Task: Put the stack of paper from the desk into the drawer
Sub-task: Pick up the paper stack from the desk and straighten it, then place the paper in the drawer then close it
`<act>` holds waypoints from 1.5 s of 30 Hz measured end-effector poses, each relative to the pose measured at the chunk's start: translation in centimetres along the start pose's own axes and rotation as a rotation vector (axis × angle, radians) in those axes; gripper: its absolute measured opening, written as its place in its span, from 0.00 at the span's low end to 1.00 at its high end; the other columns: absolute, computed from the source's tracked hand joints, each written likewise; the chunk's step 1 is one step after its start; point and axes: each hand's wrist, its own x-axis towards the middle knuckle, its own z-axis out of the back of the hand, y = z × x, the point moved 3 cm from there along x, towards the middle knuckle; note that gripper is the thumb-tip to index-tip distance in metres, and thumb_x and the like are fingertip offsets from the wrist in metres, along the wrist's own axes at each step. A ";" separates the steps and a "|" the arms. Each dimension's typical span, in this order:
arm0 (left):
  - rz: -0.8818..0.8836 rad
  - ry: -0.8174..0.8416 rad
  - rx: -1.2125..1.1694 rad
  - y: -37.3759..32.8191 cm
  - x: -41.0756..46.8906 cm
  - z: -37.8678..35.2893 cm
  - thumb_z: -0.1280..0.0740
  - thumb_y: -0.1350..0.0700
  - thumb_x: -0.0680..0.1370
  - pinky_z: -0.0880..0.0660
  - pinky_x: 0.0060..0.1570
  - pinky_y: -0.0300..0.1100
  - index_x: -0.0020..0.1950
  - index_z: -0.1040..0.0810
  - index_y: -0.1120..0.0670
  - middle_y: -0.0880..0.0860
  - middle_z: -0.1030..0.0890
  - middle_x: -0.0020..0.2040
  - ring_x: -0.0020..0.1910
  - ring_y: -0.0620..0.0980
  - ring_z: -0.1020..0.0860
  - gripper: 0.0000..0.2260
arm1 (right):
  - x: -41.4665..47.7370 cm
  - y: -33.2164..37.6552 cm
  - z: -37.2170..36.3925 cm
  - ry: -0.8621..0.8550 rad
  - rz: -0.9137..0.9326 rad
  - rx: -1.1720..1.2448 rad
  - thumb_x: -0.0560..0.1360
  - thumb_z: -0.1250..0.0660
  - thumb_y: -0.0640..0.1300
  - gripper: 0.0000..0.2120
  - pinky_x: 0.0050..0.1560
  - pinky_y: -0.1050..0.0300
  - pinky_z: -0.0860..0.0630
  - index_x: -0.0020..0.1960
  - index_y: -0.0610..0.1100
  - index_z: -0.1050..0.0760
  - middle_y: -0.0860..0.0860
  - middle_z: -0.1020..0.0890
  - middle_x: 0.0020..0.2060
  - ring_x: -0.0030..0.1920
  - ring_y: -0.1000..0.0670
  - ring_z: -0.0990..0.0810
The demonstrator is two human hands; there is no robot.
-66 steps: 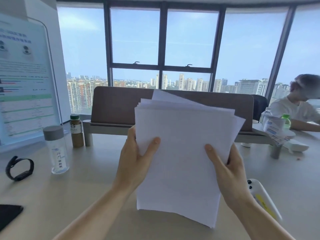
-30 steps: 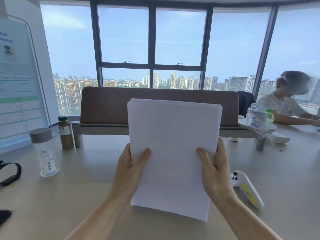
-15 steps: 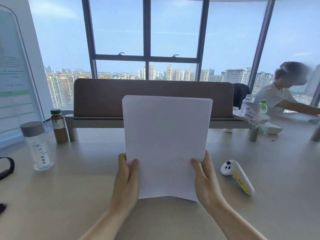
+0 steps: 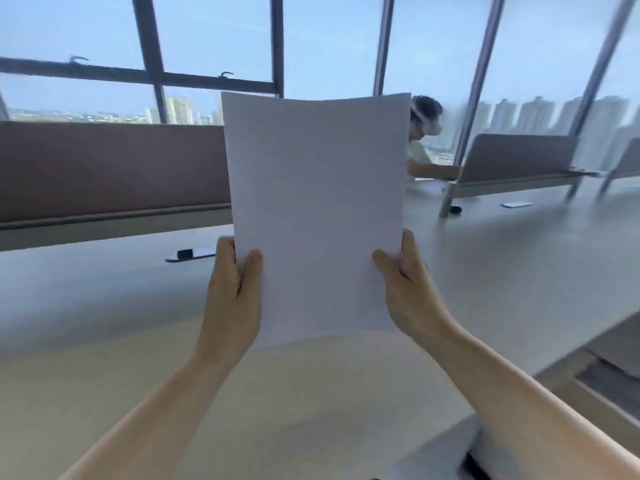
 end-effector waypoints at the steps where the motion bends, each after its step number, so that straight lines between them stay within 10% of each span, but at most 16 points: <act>1: 0.003 0.052 -0.029 -1.0 -0.6 -2.4 0.41 0.57 0.86 0.31 0.32 0.34 0.48 0.33 0.53 0.43 0.24 0.37 0.33 0.41 0.27 0.07 | -0.9 0.0 3.0 -0.046 -0.031 -0.028 0.74 0.39 0.51 0.09 0.42 0.42 0.27 0.51 0.49 0.33 0.27 0.25 0.44 0.40 0.28 0.24; 7: 0.162 0.374 -0.153 -4.7 -7.4 -17.6 0.37 0.54 0.82 0.27 0.45 0.50 0.47 0.28 0.46 0.51 0.20 0.41 0.44 0.52 0.22 0.05 | -8.3 -3.9 19.7 -0.257 -0.294 -0.199 0.77 0.41 0.46 0.10 0.56 0.43 0.21 0.58 0.49 0.27 0.47 0.17 0.54 0.55 0.44 0.18; 12: 0.411 0.648 -0.180 -5.6 -15.8 -27.6 0.40 0.51 0.85 0.27 0.66 0.48 0.80 0.36 0.52 0.49 0.24 0.69 0.63 0.53 0.22 0.23 | -14.8 -8.3 29.9 -0.379 -0.531 -0.244 0.80 0.40 0.38 0.08 0.58 0.37 0.22 0.59 0.41 0.28 0.40 0.19 0.55 0.56 0.38 0.18; 16: 0.515 0.822 -0.223 -6.1 -21.4 -32.0 0.43 0.56 0.86 0.23 0.46 0.44 0.58 0.28 0.48 0.53 0.18 0.55 0.49 0.49 0.19 0.07 | -18.3 -11.9 35.6 -0.354 -0.741 -0.314 0.81 0.39 0.41 0.08 0.60 0.35 0.21 0.59 0.42 0.27 0.42 0.18 0.55 0.55 0.38 0.17; 21: 0.565 1.047 -0.193 -5.7 -26.9 -35.3 0.46 0.57 0.86 0.24 0.47 0.43 0.59 0.30 0.56 0.56 0.20 0.55 0.49 0.49 0.20 0.07 | -20.8 -15.0 40.4 -0.237 -0.927 -0.448 0.80 0.40 0.41 0.05 0.44 0.49 0.24 0.53 0.42 0.27 0.41 0.18 0.50 0.45 0.41 0.18; 28: 0.806 1.272 -0.114 -5.1 -29.5 -37.3 0.39 0.60 0.84 0.25 0.26 0.44 0.52 0.20 0.56 0.55 0.15 0.38 0.27 0.52 0.22 0.08 | -19.8 -16.7 44.1 -0.022 -1.113 -0.607 0.75 0.38 0.42 0.12 0.55 0.42 0.18 0.57 0.41 0.22 0.40 0.14 0.53 0.55 0.36 0.14; 32: 0.910 1.177 -0.147 -4.3 -28.6 -37.6 0.34 0.66 0.81 0.24 0.23 0.42 0.66 0.32 0.54 0.59 0.16 0.42 0.23 0.51 0.23 0.16 | -16.3 -17.9 43.9 0.139 -1.196 -0.656 0.69 0.37 0.44 0.21 0.56 0.34 0.19 0.60 0.39 0.23 0.35 0.15 0.57 0.50 0.35 0.12; 35: 0.909 1.139 -0.130 -3.1 -27.5 -37.7 0.34 0.67 0.80 0.23 0.24 0.41 0.77 0.42 0.40 0.61 0.17 0.43 0.21 0.49 0.23 0.34 | -13.1 -18.5 42.7 0.232 -1.194 -0.711 0.71 0.37 0.43 0.21 0.42 0.49 0.21 0.60 0.35 0.23 0.36 0.14 0.48 0.39 0.41 0.18; 39: 0.853 1.138 0.028 -1.4 -25.8 -38.0 0.33 0.61 0.81 0.25 0.24 0.37 0.76 0.30 0.54 0.59 0.21 0.57 0.22 0.47 0.21 0.23 | -9.4 -19.7 40.1 0.368 -1.161 -0.811 0.76 0.38 0.40 0.08 0.26 0.64 0.27 0.50 0.37 0.23 0.42 0.18 0.37 0.24 0.46 0.19; 42: 0.745 1.114 0.127 -0.4 -24.7 -37.9 0.33 0.56 0.81 0.27 0.25 0.37 0.75 0.29 0.53 0.52 0.22 0.55 0.24 0.46 0.21 0.21 | -7.8 -22.0 38.4 0.450 -1.135 -0.851 0.74 0.36 0.42 0.17 0.43 0.51 0.19 0.60 0.36 0.21 0.38 0.14 0.54 0.47 0.40 0.12; 45: 0.626 1.153 0.258 0.5 -24.1 -37.8 0.37 0.49 0.83 0.25 0.33 0.39 0.78 0.34 0.49 0.47 0.21 0.49 0.29 0.44 0.19 0.23 | -6.5 -24.3 36.8 0.460 -1.079 -0.905 0.74 0.35 0.45 0.19 0.48 0.52 0.21 0.62 0.38 0.22 0.42 0.15 0.56 0.49 0.42 0.16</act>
